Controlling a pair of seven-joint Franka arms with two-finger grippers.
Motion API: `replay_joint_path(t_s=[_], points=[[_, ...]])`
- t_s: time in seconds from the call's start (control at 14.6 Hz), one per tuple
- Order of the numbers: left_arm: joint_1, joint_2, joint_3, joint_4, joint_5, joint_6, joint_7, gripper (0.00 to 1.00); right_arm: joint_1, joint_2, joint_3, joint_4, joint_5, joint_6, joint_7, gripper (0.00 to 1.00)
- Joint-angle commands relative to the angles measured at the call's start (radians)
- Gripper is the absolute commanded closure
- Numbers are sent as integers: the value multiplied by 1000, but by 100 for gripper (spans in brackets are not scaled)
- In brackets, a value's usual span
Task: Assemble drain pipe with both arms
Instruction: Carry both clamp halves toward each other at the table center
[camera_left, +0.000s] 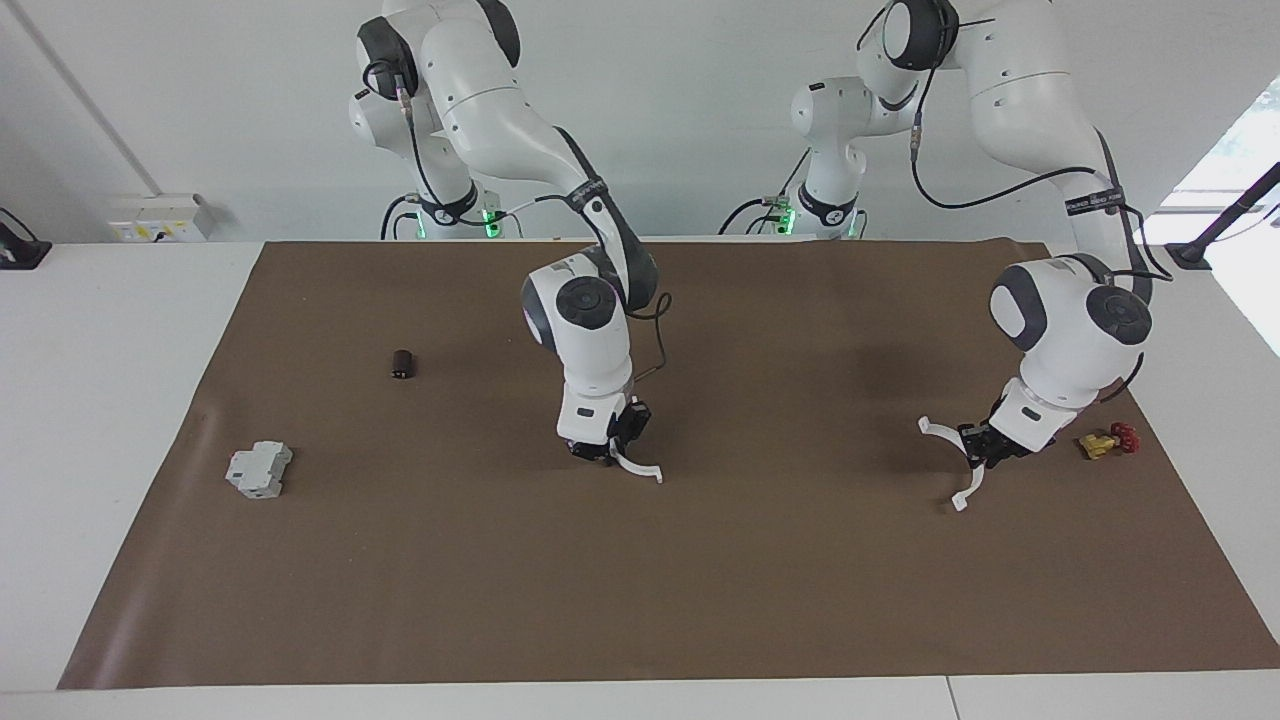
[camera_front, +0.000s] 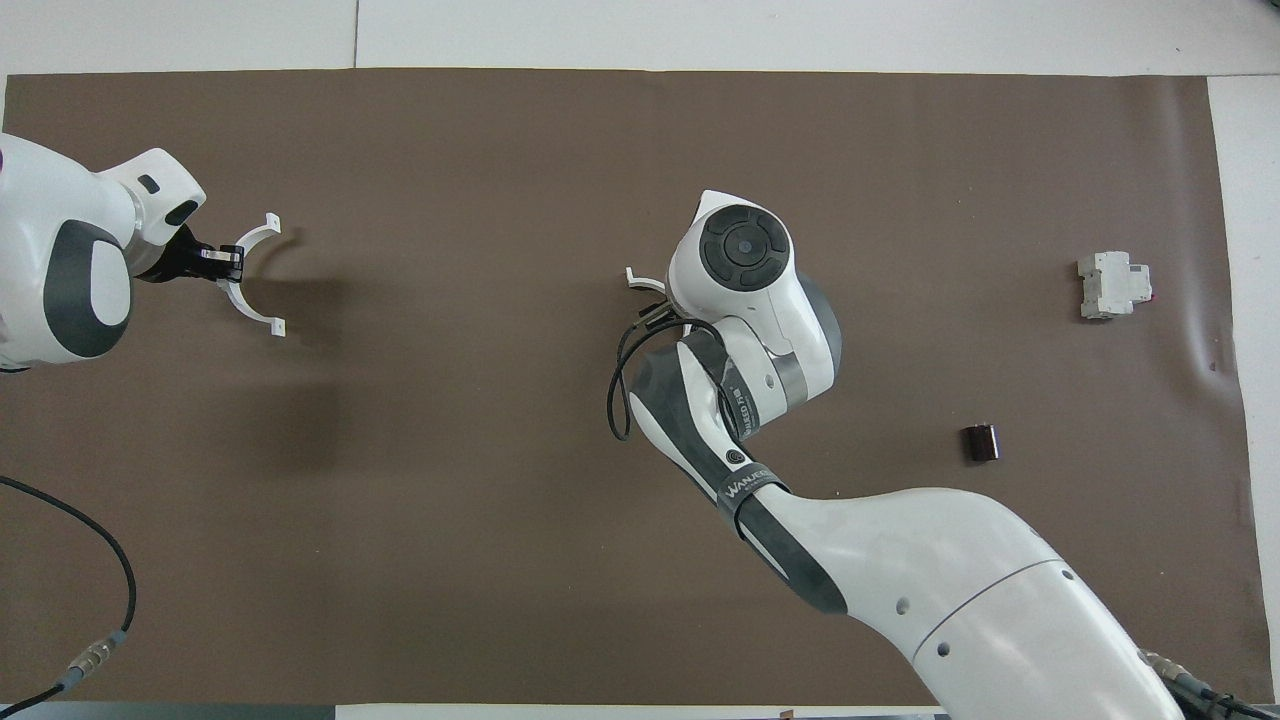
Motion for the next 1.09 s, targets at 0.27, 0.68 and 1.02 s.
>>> replay_joint_path(t_s=[0.27, 0.68, 1.02], points=[[-173, -2, 10, 45, 60, -28, -204, 100, 5, 0, -4, -13, -16, 4, 73, 100], [-365, 0, 10, 44, 84, -46, -474, 100, 2, 0, -4, -12, -67, 0, 218, 100], [-463, 3, 10, 45, 86, -68, -574, 100, 2, -3, -2, 17, -67, -12, 224, 0]])
